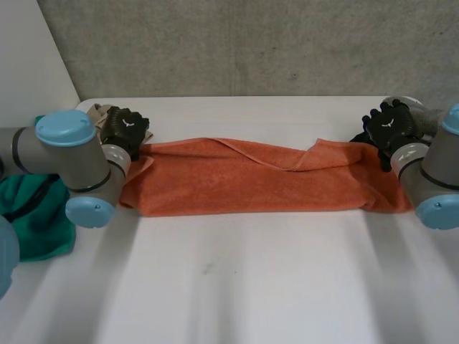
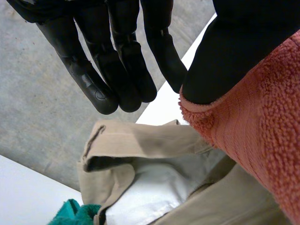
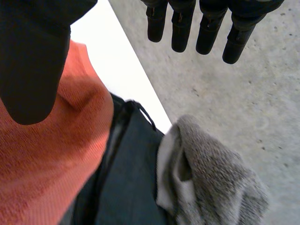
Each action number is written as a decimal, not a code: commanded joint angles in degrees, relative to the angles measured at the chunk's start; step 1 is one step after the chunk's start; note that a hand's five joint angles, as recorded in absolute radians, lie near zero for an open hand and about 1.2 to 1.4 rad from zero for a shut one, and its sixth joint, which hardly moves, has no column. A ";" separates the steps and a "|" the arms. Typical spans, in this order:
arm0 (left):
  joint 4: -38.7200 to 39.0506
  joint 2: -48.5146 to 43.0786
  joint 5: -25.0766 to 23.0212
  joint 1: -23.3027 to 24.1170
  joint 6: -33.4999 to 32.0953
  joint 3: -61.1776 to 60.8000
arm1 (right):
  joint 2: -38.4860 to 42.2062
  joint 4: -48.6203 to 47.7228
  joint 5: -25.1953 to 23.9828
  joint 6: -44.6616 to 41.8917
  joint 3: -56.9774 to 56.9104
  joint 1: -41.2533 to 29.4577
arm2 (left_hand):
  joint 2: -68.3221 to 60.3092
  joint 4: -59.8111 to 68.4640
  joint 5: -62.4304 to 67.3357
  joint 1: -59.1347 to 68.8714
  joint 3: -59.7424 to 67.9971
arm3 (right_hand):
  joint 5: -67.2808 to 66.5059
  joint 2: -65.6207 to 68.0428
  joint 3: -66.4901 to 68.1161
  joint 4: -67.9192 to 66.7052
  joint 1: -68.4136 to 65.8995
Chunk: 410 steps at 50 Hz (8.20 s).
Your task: Fold the laundry.
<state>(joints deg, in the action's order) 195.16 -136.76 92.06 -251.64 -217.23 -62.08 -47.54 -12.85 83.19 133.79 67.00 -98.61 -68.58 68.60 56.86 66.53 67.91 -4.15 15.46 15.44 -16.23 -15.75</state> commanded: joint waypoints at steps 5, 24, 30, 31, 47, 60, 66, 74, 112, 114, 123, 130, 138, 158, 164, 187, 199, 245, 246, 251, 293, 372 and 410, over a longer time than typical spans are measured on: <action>-1.27 12.83 -2.40 0.63 0.31 -8.49 | -0.97 10.64 -10.41 15.61 -5.03 1.05 | -11.42 11.40 13.14 13.47 12.09 | -1.06 -0.24 -0.22 1.01 0.53; -3.56 37.62 -7.15 5.28 1.54 -25.89 | 11.33 20.58 -13.75 21.78 -20.06 -6.24 | -11.42 11.40 13.14 13.47 12.09 | -13.33 12.02 12.04 -11.26 -11.74; -4.52 40.17 -6.89 5.81 3.65 -27.04 | 16.59 17.78 -11.65 19.24 -24.80 -8.09 | -11.42 11.40 13.14 13.47 12.09 | -23.38 22.07 22.09 -21.30 -21.78; -4.70 40.35 -6.80 5.73 4.00 -27.13 | 17.13 17.25 -11.12 18.80 -25.33 -8.18 | -11.42 11.40 13.14 13.47 12.09 | -25.10 23.79 23.81 -23.02 -23.51; -5.67 40.26 -6.80 3.70 8.49 -27.22 | 24.51 13.55 -10.85 15.45 -32.81 -8.27 | -11.42 11.40 13.14 13.47 12.09 | -28.82 27.51 27.53 -26.74 -27.22; -4.79 36.75 -7.33 1.60 8.22 -25.81 | 27.59 12.76 -12.43 15.54 -38.43 -8.18 | -11.42 11.40 13.14 13.47 12.09 | -65.85 64.54 64.56 -63.77 -64.25; 1.61 27.97 -8.30 -1.39 7.70 -15.72 | 24.09 7.41 -8.57 16.33 -46.07 -6.16 | -11.42 11.40 13.14 13.47 12.09 | -65.85 64.54 64.56 -63.77 -64.25; 5.59 13.99 -3.64 -3.07 6.73 19.06 | 12.22 -6.13 -3.82 25.46 -50.30 -1.77 | -11.42 11.40 13.14 13.47 12.09 | -65.85 64.54 64.56 -63.77 -64.25; 5.51 9.77 -11.64 1.67 22.71 -5.44 | -21.08 12.04 -14.36 24.68 -3.10 -3.95 | 58.58 -58.60 -56.86 -56.53 -57.91 | -65.85 64.54 64.56 -63.77 -64.25; 4.01 8.80 -11.72 2.56 24.56 -3.67 | -23.20 13.28 -14.80 24.94 -3.28 -4.92 | 58.58 -58.60 -56.86 -56.53 -57.91 | -65.85 64.54 64.56 -63.77 -64.25; -3.99 1.33 -11.81 6.86 29.40 7.41 | -33.75 17.94 -16.65 25.38 -2.75 -8.97 | 58.58 -58.60 -56.86 -56.53 -57.91 | -65.85 64.54 64.56 -63.77 -64.25; -10.67 -2.54 -12.43 11.78 33.35 12.42 | -39.20 21.11 -16.13 26.00 -2.22 -12.39 | 58.58 -58.60 -56.86 -56.53 -57.91 | -65.85 64.54 64.56 -63.77 -64.25; -15.60 -5.79 -11.72 17.15 40.83 15.23 | -44.12 23.39 -15.51 27.67 -2.14 -14.94 | 58.58 -58.60 -56.86 -56.53 -57.91 | -65.85 64.54 64.56 -63.77 -64.25; -29.31 20.99 -8.46 -0.24 26.26 1.36 | -42.37 24.62 -14.98 29.52 -1.35 1.13 | -11.42 11.40 13.14 13.47 12.09 | -65.85 64.54 64.56 -63.77 -64.25; -32.20 34.61 -20.40 -5.43 13.79 -6.55 | -37.72 29.28 -14.90 26.54 2.51 3.07 | -11.42 11.40 13.14 13.47 12.09 | -65.85 64.54 64.56 -63.77 -64.25; -15.45 6.25 -7.59 -0.43 6.99 27.70 | -10.91 -8.57 -1.54 22.83 -6.34 -3.70 | -11.42 11.40 13.14 13.47 12.09 | -65.85 64.54 64.56 -63.77 -64.25; -1.80 14.15 -7.50 -0.08 15.43 25.27 | -12.40 -22.32 -1.18 25.74 -11.20 -4.93 | -11.42 11.40 13.14 13.47 12.09 | -65.85 64.54 64.56 -63.77 -64.25; 1.80 10.38 -13.04 -8.95 -0.04 -18.95 | -16.53 -7.89 -8.57 20.55 29.24 4.21 | 12.64 -12.67 -10.92 -10.60 -11.97 | -65.85 64.54 64.56 -63.77 -64.25; 1.63 10.64 -14.00 -9.30 -0.30 -19.39 | -16.53 -7.89 -8.57 20.46 29.24 4.21 | 7.62 -7.64 -5.90 -5.57 -6.95 | -65.85 64.54 64.56 -63.77 -64.25; 0.66 10.90 -16.64 -9.57 -1.27 -20.45 | -16.79 -7.02 -8.48 20.64 28.80 4.30 | -11.42 11.40 13.14 13.47 12.09 | -65.85 64.54 64.56 -63.77 -64.25; -27.21 23.13 -6.36 -4.65 -7.95 -16.51 | -22.34 30.88 -6.28 -6.44 21.43 9.84 | -11.42 11.40 13.14 13.47 12.09 | -65.85 64.54 64.56 -63.77 -64.25; -30.99 41.42 -14.28 -7.90 -11.73 -35.93 | -32.80 40.90 -13.67 -16.90 32.06 22.85 | -11.42 11.40 13.14 13.47 12.09 | -65.85 64.54 64.56 -63.77 -64.25; -21.84 -2.73 3.66 3.70 -5.67 18.49 | -2.19 -2.80 -2.25 -1.17 5.77 8.17 | 58.58 -58.60 -56.86 -56.53 -57.91 | 4.15 -5.46 -5.44 6.23 5.75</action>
<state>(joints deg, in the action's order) 172.37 -142.27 95.69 -249.30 -223.69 -42.95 -48.51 -17.00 78.45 131.36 72.37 -89.62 -12.83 12.63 3.53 10.82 12.93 -2.80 12.28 12.02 -12.45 -12.04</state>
